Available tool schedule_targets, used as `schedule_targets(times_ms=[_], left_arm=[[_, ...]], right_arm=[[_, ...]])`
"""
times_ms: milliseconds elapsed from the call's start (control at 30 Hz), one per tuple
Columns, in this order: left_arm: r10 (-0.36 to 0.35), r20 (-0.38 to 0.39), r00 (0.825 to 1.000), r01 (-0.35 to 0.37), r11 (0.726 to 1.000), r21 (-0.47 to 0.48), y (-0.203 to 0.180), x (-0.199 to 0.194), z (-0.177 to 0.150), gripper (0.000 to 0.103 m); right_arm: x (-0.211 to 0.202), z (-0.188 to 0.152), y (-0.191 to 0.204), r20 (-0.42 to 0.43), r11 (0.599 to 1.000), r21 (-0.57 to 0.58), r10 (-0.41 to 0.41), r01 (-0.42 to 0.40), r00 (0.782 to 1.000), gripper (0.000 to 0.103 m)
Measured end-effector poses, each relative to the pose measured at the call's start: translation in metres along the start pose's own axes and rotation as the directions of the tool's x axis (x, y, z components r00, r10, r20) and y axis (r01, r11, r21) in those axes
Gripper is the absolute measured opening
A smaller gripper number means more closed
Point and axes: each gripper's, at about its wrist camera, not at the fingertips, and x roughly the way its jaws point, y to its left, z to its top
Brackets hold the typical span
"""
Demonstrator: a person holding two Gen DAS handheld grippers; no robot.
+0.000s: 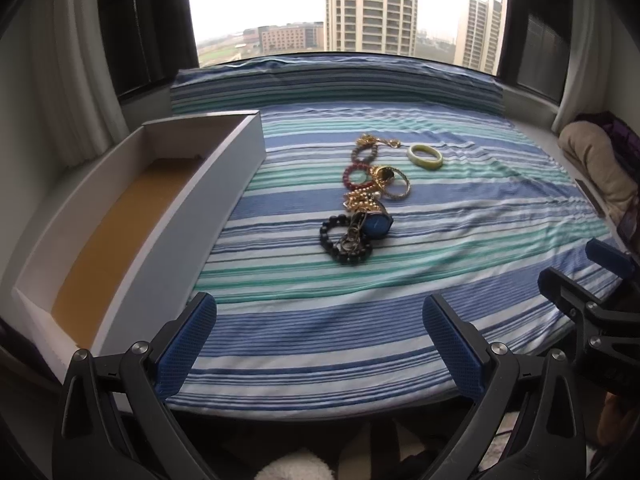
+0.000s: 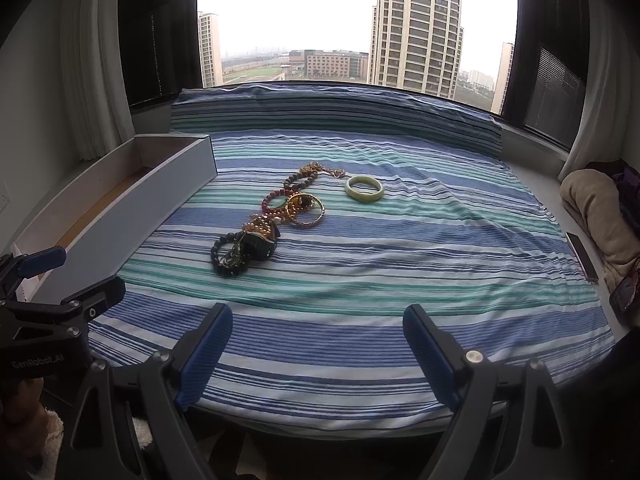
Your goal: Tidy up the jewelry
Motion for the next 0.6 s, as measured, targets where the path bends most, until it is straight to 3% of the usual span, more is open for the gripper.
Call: schedule_targets(times_ms=[600], left_arm=[[0.005, -0.002, 1.0, -0.005, 1.0, 0.004, 0.0004, -0.0009, -0.002, 0.102]], right_arm=[[0.0007, -0.0008, 0.0019, -0.005, 1.0, -0.003, 0.003, -0.003, 1.0, 0.089]])
